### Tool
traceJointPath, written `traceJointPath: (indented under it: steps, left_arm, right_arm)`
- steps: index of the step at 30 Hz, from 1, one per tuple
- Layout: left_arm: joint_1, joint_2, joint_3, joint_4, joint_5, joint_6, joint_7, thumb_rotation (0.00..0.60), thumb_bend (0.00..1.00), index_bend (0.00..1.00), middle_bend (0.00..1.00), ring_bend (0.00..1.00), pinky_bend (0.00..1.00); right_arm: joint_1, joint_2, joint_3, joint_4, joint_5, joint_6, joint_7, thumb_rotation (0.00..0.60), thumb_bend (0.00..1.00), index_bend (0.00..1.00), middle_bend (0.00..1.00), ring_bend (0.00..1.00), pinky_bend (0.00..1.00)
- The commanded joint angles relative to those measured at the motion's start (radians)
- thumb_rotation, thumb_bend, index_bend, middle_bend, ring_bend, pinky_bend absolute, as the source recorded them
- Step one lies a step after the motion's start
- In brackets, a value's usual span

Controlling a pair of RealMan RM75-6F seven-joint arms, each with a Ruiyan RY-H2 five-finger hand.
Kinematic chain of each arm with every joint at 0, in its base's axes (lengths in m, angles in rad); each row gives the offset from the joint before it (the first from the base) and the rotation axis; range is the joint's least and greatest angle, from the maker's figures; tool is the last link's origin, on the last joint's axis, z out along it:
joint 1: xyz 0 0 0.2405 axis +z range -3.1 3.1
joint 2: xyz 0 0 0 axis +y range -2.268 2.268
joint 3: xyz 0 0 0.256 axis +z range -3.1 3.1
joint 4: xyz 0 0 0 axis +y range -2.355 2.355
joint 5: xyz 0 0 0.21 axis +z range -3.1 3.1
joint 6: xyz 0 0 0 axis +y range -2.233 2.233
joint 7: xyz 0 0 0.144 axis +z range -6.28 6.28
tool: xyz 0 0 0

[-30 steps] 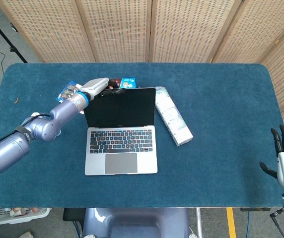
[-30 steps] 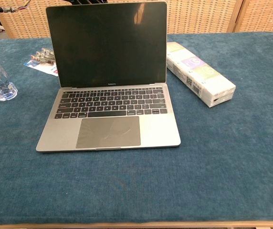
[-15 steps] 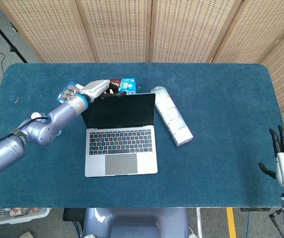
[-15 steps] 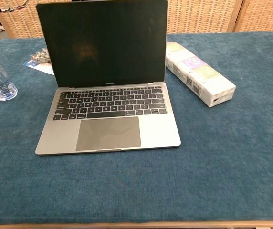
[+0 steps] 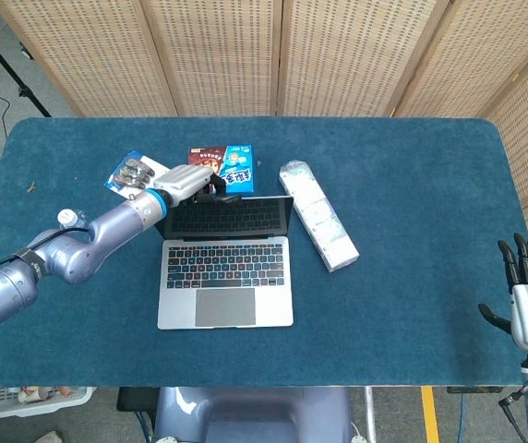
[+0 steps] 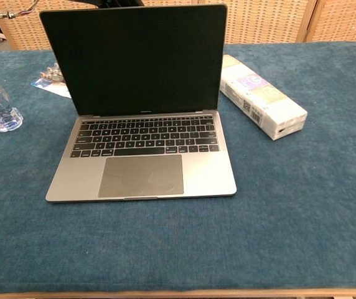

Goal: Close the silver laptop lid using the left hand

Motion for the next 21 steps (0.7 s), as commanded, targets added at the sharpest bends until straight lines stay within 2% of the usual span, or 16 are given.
traceJointPath:
  steps: [1,10,21]
  left_arm:
    - [-0.004,0.006,0.016,-0.022,0.004,-0.004,0.001,0.0,0.0,0.59,0.5,0.51,0.58]
    - [-0.014,0.024,0.082,-0.102,0.02,-0.01,0.015,0.0,0.0,0.59,0.5,0.52,0.58]
    - [-0.02,0.021,0.138,-0.165,0.023,-0.005,0.013,0.0,0.0,0.59,0.5,0.52,0.58]
  right_arm:
    - [0.0,0.001,0.0,-0.001,-0.001,0.001,0.0,0.6,0.0,0.0,0.0,0.0,0.0]
    - [-0.001,0.003,-0.001,-0.005,-0.002,0.002,0.0,0.6,0.0,0.0,0.0,0.0,0.0]
    - [-0.003,0.009,0.0,-0.013,-0.005,0.008,0.002,0.6,0.0,0.0,0.0,0.0,0.0]
